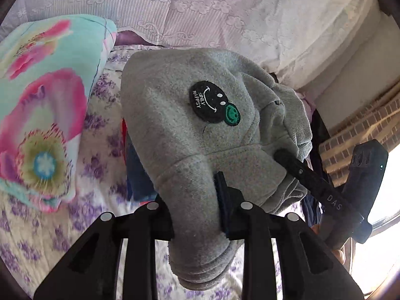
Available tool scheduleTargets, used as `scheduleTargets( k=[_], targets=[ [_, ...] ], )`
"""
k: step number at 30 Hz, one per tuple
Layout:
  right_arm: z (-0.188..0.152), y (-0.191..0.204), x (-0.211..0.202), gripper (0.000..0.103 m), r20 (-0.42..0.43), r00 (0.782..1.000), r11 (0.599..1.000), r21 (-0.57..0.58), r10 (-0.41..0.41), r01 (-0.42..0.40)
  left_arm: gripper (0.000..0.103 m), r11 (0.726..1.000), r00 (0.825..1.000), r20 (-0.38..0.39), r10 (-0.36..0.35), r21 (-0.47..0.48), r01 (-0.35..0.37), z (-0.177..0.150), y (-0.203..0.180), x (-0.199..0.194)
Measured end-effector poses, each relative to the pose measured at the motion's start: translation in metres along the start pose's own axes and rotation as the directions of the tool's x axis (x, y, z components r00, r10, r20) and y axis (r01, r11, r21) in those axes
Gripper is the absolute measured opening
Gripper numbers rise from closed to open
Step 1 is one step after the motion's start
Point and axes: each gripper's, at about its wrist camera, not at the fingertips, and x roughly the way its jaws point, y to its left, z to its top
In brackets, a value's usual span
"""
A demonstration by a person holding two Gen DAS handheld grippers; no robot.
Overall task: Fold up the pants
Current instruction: 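Grasp the folded pants bundle with the right gripper and lift it, then place the pants bundle on top of the jeans stack and open the right gripper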
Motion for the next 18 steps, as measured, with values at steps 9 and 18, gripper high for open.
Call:
scheduleTargets(
  k=[9,18],
  targets=[
    [-0.008,-0.050,0.088,0.095,-0.019,1.000,0.997,0.079,0.006,-0.005,0.091,0.998,0.999,-0.003,0.035,-0.054,-0.035,0.024,0.058,0.099],
    [-0.008,-0.001,-0.024,0.100,0.234,0.959,0.978,-0.097,-0.158,0.185,0.098,0.979,0.953,0.227,0.203,-0.019,-0.204,0.005,0.044,0.007]
  ],
)
